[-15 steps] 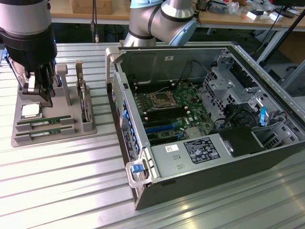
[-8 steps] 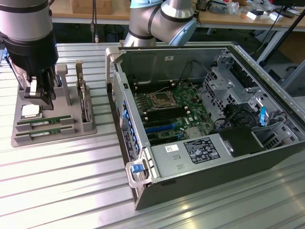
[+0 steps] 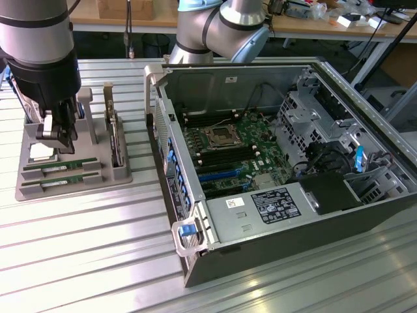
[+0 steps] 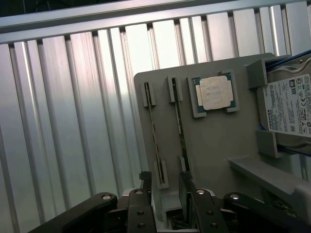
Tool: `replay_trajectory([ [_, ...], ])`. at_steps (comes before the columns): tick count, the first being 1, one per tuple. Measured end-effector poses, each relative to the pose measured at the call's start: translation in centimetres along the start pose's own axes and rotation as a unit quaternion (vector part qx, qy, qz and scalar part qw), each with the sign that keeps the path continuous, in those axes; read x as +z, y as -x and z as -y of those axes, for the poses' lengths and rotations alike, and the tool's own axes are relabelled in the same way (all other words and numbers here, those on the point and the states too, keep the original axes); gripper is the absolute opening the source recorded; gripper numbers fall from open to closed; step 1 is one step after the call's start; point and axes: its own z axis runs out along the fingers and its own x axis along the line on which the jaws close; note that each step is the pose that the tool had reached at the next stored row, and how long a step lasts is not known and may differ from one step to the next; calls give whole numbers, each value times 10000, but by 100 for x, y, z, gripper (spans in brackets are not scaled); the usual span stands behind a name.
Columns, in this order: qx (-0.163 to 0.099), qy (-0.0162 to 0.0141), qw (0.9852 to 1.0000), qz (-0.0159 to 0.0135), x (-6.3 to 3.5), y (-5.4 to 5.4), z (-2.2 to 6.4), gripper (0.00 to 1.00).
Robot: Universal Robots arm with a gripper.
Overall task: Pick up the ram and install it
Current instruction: 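Pick up the ram and move it above insertion slot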
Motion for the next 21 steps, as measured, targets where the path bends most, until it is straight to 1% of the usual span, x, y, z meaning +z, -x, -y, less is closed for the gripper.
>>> replay_trajectory([
  [21,0,0,10000,0,206,-5,9,36],
])
